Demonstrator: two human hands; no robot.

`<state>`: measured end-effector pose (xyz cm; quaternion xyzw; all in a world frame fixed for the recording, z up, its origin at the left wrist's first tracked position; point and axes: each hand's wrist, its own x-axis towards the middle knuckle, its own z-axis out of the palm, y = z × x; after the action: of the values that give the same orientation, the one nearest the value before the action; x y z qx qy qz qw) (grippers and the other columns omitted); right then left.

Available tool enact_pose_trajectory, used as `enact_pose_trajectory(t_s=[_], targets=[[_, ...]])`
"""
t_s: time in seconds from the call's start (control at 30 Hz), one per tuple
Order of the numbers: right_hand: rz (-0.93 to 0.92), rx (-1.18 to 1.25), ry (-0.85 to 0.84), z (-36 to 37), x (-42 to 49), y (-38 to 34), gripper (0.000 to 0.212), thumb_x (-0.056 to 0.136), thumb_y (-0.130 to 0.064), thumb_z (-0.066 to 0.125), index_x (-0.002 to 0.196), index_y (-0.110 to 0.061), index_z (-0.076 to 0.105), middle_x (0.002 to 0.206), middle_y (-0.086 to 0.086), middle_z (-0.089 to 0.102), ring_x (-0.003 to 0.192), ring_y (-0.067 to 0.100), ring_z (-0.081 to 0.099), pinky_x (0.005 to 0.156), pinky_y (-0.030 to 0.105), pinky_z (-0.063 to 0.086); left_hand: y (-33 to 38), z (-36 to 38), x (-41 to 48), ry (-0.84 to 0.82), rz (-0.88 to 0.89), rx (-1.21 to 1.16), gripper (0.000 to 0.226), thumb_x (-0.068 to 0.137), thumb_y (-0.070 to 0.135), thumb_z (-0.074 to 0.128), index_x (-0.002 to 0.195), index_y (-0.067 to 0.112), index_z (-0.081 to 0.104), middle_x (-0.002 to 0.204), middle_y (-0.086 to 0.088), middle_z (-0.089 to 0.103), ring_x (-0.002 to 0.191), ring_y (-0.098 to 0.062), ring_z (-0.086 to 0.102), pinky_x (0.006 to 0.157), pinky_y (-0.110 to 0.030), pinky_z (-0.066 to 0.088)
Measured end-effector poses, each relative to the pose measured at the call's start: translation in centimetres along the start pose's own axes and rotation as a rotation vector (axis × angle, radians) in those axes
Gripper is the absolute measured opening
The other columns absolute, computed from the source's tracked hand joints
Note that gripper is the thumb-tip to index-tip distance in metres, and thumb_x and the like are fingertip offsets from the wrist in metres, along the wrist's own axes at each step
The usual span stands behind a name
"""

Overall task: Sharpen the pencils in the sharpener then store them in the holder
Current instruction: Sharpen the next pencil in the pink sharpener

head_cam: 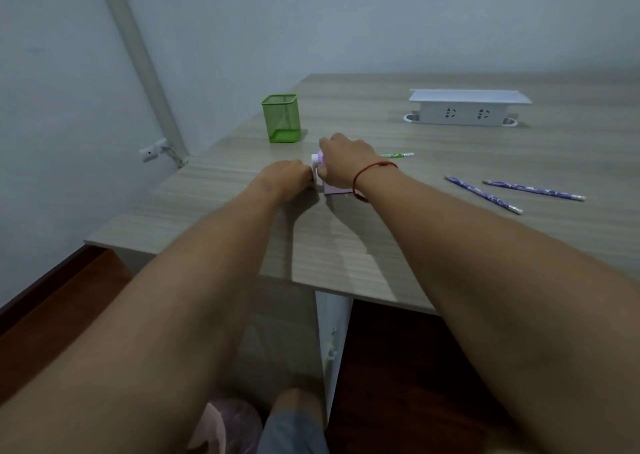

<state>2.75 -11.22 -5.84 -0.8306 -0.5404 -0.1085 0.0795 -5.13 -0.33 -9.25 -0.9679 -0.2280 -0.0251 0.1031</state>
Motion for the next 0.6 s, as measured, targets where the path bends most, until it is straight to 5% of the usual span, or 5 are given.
enact_pose_trajectory(t_s=[0.27, 0.6], targets=[[-0.016, -0.017, -0.024, -0.3, 0.0, 0.3, 0.041, 0.099, -0.030, 0.039, 0.132, -0.009, 0.046, 0.136, 0.014, 0.048, 0.120, 0.033, 0.051, 0.097, 0.039, 0.040, -2.1, -2.5, 1.8, 0.188, 0.134, 0.199, 0.023, 0.092, 0.009, 0.048, 0.106, 0.006, 0.066, 0.101, -0.021, 0.065, 0.094, -0.038, 0.064, 0.069, -0.039, 0.047], [0.000, -0.005, -0.044, -0.6, -0.2, 0.0, 0.039, 0.097, -0.026, 0.041, 0.133, -0.010, 0.046, 0.135, 0.014, 0.048, 0.120, 0.032, 0.052, 0.097, 0.038, 0.040, -2.0, -3.1, 1.8, 0.266, 0.095, 0.268, 0.026, 0.092, 0.003, 0.043, 0.106, 0.006, 0.065, 0.099, -0.019, 0.066, 0.093, -0.039, 0.065, 0.064, -0.038, 0.044]])
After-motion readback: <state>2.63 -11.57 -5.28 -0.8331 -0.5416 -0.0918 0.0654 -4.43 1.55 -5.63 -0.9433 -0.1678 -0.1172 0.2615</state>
